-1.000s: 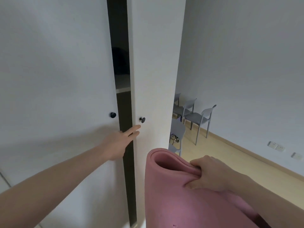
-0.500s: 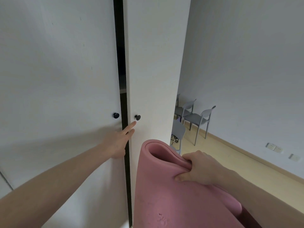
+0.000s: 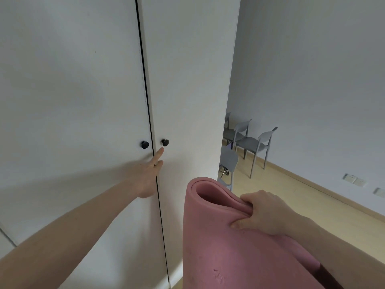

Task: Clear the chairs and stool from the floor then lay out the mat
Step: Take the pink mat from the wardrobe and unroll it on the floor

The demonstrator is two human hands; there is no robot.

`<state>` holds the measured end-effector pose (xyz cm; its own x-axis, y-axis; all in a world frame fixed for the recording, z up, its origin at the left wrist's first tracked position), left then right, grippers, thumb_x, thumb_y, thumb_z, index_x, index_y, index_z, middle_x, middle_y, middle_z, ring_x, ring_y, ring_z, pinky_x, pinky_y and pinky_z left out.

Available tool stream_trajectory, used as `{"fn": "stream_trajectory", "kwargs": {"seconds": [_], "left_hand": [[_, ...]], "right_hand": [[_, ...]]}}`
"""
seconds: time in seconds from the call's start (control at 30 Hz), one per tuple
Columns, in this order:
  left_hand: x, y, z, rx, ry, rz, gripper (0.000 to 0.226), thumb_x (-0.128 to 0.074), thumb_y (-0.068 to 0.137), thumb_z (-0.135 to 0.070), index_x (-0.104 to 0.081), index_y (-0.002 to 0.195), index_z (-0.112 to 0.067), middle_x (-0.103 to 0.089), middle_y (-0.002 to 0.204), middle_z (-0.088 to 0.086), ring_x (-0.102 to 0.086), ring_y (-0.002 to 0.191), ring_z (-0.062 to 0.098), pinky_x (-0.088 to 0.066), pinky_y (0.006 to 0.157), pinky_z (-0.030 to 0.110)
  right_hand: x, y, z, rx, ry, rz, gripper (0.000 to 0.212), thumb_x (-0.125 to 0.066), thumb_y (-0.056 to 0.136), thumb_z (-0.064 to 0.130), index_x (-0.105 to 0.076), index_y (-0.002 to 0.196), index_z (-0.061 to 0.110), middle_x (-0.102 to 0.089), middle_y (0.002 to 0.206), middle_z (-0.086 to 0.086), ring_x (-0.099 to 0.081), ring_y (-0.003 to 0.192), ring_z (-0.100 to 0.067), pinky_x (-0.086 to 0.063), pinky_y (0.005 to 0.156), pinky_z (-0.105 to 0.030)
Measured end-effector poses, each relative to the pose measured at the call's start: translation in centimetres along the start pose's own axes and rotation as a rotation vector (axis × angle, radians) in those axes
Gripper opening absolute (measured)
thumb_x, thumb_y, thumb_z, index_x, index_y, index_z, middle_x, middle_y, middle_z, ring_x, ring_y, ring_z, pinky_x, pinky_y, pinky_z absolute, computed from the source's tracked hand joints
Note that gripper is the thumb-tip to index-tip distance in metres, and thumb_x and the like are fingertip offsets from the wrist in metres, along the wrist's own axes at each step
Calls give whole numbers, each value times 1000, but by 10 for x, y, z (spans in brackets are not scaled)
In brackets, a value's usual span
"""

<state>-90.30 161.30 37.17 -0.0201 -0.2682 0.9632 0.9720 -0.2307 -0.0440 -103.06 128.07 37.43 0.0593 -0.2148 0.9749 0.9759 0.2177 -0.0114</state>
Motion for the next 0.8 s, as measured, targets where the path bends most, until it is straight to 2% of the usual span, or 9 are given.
{"fn": "stream_trajectory", "kwargs": {"seconds": [0.13, 0.27, 0.33, 0.4, 0.5, 0.53, 0.6, 0.67, 0.8], "left_hand": [[-4, 8, -9, 51, -20, 18, 94, -51, 75, -8, -11, 158, -23, 44, 154, -10, -51, 60, 14, -46, 53, 31], [-9, 23, -34, 105, -62, 33, 106, -55, 73, -11, 5, 160, -23, 46, 154, 0, -63, 75, 21, -47, 54, 29], [-4, 27, -58, 85, -93, 53, 109, -55, 75, -14, 13, 159, -26, 41, 158, 1, -63, 78, 22, -48, 57, 29], [4, 34, -91, -53, -167, 64, 108, -57, 76, -19, 11, 158, -32, 31, 162, -6, -62, 84, 20, -51, 65, 31], [16, 46, -151, -387, -351, 118, 113, -72, 71, -34, 1, 157, -42, -2, 166, -17, -52, 125, 14, -50, 95, 33], [20, 51, -170, -468, -419, 144, 115, -77, 67, -39, -4, 156, -44, -17, 162, -19, -46, 132, 11, -47, 101, 32], [25, 62, -205, -544, -611, 198, 119, -88, 58, -48, -15, 151, -47, -37, 148, -27, -45, 131, 3, -44, 105, 26], [26, 73, -228, -546, -830, 247, 120, -96, 52, -47, -22, 147, -50, -44, 139, -34, -47, 127, -7, -44, 105, 20], [36, 105, -284, -560, -1101, 249, 114, -101, 50, -35, -36, 142, -50, -54, 135, -31, -51, 126, -6, -49, 105, 28]], "right_hand": [[-2, 0, -23, -25, 6, -10, 61, -67, 62, 81, -56, 76, 22, -60, 69, 2, -53, 62, -13, -38, 58, -30], [-1, 0, -51, -47, 21, 0, 57, -67, 63, 81, -56, 75, 26, -60, 69, 4, -55, 65, -12, -39, 59, -29], [-1, 1, -67, -63, 25, -8, 57, -67, 62, 81, -55, 74, 26, -59, 68, 4, -54, 65, -13, -40, 60, -31], [1, 1, -88, -89, 30, -14, 59, -66, 62, 82, -55, 75, 25, -59, 68, 5, -54, 65, -13, -43, 61, -34], [6, 3, -121, -124, 42, -22, 60, -66, 63, 82, -54, 76, 25, -57, 66, 6, -51, 63, -13, -42, 61, -34], [9, 3, -131, -128, 47, -27, 60, -66, 64, 82, -54, 76, 24, -56, 66, 5, -50, 62, -12, -41, 61, -33], [15, 3, -152, -136, 58, -31, 59, -66, 65, 82, -54, 76, 25, -55, 65, 5, -48, 61, -11, -39, 60, -32], [22, 4, -169, -143, 66, -35, 56, -67, 66, 81, -52, 73, 28, -53, 64, 6, -47, 60, -11, -38, 60, -31], [41, 1, -223, -209, 77, -58, 54, -68, 66, 80, -48, 70, 30, -52, 63, 6, -47, 60, -10, -35, 58, -31]]}}
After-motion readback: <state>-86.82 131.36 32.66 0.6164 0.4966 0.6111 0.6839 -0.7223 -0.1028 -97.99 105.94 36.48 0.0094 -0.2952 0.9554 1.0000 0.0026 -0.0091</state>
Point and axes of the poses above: each hand's wrist, its own y-axis towards the middle knuckle, its own x-axis out of the back of the hand, z = x × y, the point moved 3 cm from there along y, towards the middle knuckle
